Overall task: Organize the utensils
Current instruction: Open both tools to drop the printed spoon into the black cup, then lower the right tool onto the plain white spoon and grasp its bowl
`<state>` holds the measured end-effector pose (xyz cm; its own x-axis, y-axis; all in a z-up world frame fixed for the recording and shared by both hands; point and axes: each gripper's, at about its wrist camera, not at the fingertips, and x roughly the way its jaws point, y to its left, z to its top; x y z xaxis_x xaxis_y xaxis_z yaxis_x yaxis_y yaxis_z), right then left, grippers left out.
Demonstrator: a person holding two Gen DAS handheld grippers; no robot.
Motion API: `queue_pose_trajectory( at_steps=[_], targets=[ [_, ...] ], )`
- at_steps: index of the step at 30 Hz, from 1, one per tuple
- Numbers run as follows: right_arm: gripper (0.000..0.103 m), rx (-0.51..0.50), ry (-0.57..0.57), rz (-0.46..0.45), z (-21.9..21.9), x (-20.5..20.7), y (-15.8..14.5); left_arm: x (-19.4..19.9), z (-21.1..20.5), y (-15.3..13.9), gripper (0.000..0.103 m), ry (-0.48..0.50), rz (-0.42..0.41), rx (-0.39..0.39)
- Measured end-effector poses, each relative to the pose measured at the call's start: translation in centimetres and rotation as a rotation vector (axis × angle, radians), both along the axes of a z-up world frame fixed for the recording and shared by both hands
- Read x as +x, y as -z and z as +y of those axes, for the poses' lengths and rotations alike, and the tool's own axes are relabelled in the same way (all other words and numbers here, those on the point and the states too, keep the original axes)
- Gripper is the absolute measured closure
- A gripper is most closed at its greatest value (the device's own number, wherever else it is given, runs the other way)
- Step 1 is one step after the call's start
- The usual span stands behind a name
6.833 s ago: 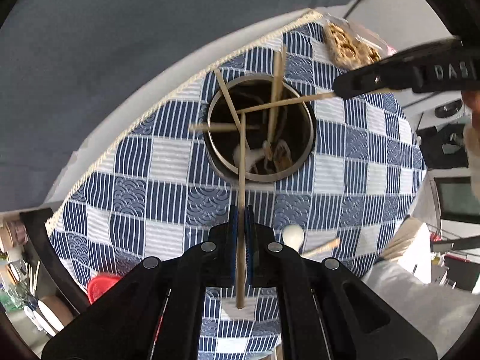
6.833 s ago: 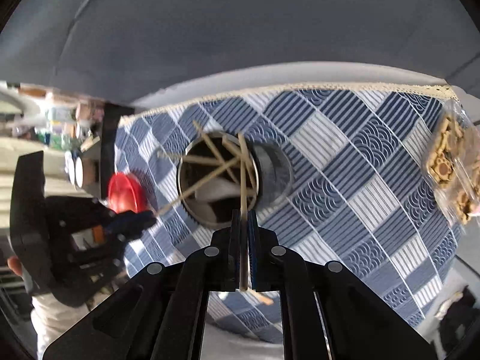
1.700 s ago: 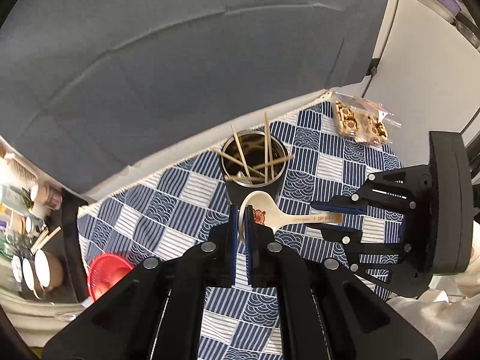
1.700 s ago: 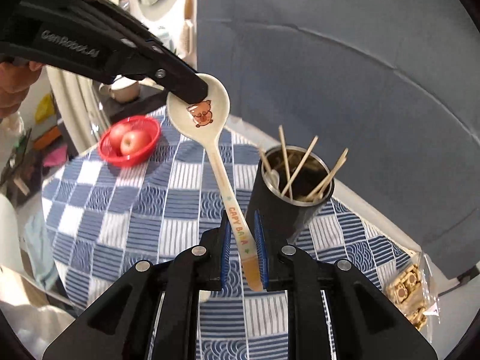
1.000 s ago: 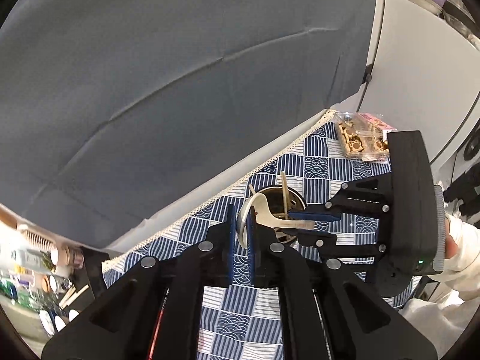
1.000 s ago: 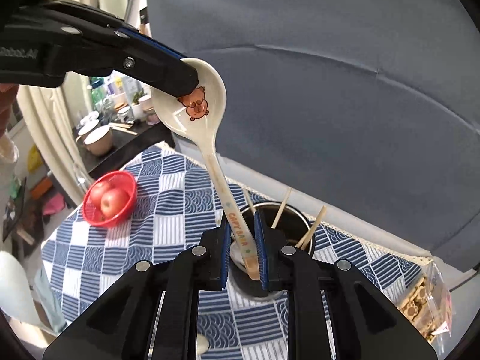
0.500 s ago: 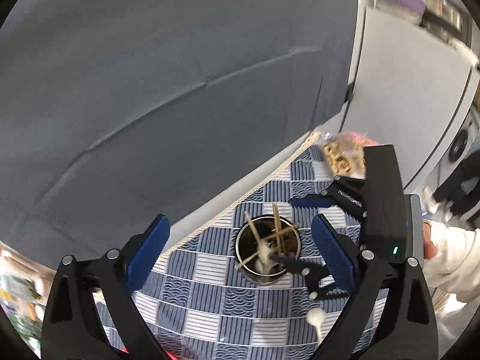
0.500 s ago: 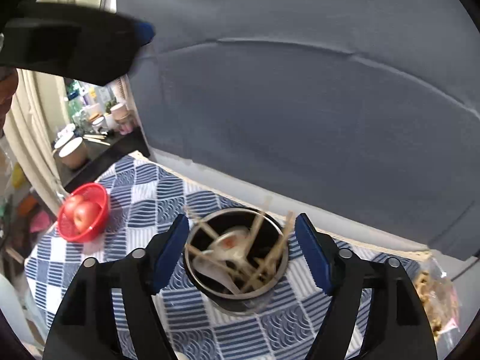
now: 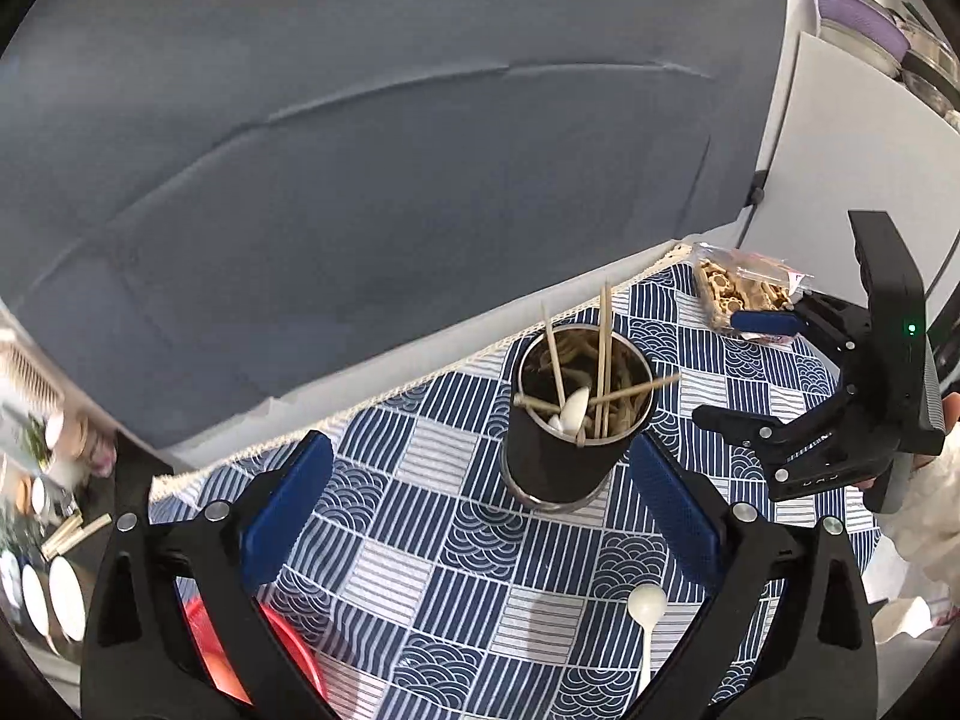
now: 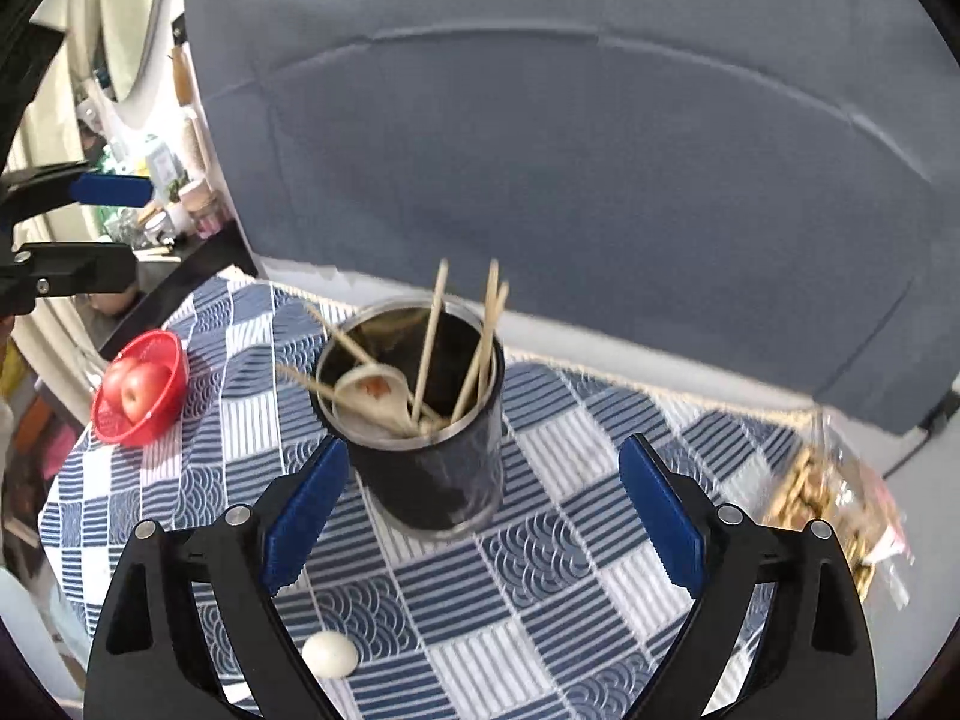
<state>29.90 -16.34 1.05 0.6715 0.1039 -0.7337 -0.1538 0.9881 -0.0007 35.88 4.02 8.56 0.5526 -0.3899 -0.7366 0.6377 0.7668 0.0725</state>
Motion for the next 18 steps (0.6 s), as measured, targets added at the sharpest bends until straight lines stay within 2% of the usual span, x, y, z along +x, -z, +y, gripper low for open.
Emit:
queue_pose_trajectory(
  at_steps=[3,11,15,18],
  targets=[
    [0.016,-0.019,-0.001,0.044,0.6,-0.4,1.5,-0.8,1.2,0.9,0.006,0.003,0.008,-0.033],
    [0.016,-0.076,0.011,0.192,3.0,-1.4,6.3,-2.7,3.9,3.5,0.006,-0.049,0.027,-0.04],
    [0.016,-0.074,-0.001,0.293,4.0,-2.0,9.4,-3.8,5.0,6.0,0.006,-0.088,0.042,-0.016],
    [0.016,-0.104,0.022,0.335,4.8,-2.9,11.1,-4.4,6.0,7.6,0.006,-0.083,0.083,-0.036]
  ],
)
